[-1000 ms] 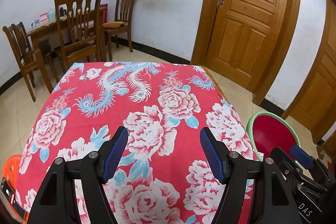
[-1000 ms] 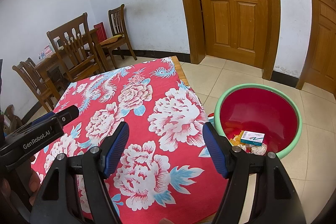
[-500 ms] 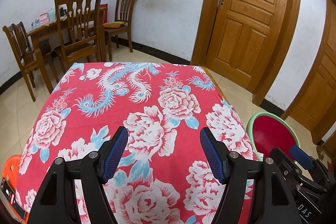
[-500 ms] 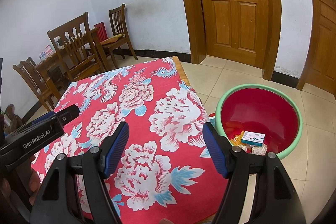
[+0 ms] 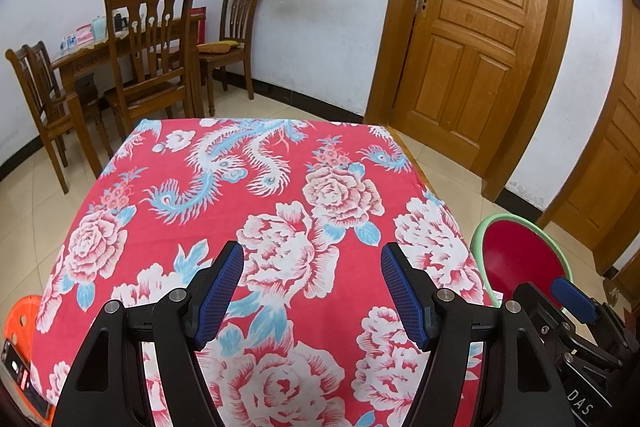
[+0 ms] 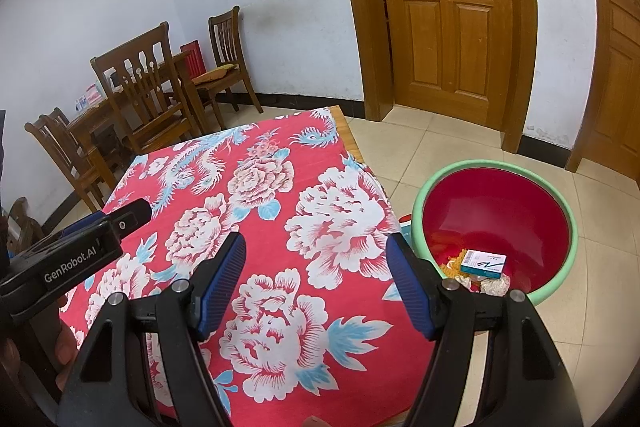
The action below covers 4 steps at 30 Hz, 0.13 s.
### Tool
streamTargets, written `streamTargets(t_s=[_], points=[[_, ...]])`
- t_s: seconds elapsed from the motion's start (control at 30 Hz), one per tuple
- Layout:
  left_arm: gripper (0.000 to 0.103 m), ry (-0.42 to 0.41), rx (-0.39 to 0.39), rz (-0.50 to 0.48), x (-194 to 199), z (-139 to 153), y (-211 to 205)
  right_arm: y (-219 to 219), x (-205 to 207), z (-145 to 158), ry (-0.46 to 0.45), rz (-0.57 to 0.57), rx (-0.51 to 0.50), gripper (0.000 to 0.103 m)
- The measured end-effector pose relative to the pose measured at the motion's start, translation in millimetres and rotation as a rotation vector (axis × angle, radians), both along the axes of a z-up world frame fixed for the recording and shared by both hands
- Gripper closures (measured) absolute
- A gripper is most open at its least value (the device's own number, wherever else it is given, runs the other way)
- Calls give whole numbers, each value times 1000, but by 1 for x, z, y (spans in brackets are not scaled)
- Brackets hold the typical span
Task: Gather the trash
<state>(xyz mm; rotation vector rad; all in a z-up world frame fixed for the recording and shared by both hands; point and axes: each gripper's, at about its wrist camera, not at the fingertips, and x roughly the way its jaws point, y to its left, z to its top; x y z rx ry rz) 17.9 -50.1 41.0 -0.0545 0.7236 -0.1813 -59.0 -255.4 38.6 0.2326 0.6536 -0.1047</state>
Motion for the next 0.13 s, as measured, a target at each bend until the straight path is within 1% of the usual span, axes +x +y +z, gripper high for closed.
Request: streamTargets(t_s=[0.13], points=[[31, 6, 1, 3, 1, -1, 1, 4, 0, -4, 7, 3, 3, 30]])
